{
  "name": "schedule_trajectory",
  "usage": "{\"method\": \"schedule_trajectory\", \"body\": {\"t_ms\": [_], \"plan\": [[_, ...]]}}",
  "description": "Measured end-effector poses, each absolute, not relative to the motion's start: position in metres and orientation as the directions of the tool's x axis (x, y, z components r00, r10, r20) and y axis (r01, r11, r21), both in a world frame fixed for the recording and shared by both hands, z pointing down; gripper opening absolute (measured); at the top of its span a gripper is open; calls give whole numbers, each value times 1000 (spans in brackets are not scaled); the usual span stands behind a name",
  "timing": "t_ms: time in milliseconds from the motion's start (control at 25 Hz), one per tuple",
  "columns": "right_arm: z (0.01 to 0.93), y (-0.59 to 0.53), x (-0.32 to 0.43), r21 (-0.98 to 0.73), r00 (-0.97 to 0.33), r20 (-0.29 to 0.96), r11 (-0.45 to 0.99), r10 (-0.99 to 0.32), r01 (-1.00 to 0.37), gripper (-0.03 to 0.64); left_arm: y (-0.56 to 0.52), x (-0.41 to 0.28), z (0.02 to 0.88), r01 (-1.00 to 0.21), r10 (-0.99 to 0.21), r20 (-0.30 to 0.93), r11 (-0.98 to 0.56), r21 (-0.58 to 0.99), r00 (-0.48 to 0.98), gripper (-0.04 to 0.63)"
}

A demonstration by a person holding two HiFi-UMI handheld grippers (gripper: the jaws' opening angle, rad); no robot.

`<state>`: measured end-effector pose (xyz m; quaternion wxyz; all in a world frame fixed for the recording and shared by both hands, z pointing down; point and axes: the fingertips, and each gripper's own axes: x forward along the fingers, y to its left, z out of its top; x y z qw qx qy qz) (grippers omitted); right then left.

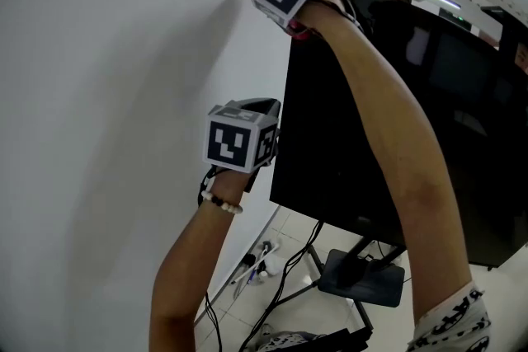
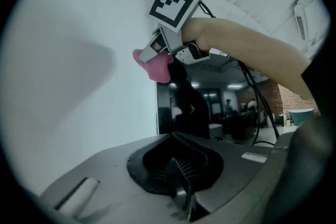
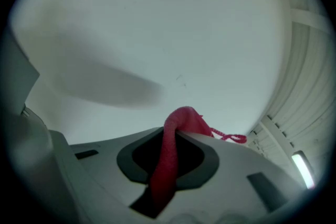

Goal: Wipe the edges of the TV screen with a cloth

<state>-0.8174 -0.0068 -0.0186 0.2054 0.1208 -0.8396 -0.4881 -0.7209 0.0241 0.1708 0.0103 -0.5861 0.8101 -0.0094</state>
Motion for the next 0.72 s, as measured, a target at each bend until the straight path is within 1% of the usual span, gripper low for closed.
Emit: {"method": "schedule_trajectory", "body": {"t_ms": [160, 240, 440, 600, 720], "plan": [[15, -14, -817, 860, -881, 237, 510, -410, -6, 57, 35, -720, 187, -943, -943, 6, 333, -16, -333, -6], [34, -15, -814, 854, -885, 223, 520, -409, -26, 57, 41, -724, 205, -939, -938, 27, 345, -4, -345, -6], [82, -12, -811, 820, -911, 203, 570, -359, -42, 58, 49, -727, 240, -936, -935, 71, 350, 37, -347, -6], [120, -13, -804, 752, -930, 189, 655, -315, -69, 58, 57, -727, 261, -929, -928, 93, 367, 56, -361, -6], [145, -11, -802, 726, -946, 146, 681, -290, -97, 58, 58, -728, 277, -922, -923, 110, 379, 76, -370, -6]]}}
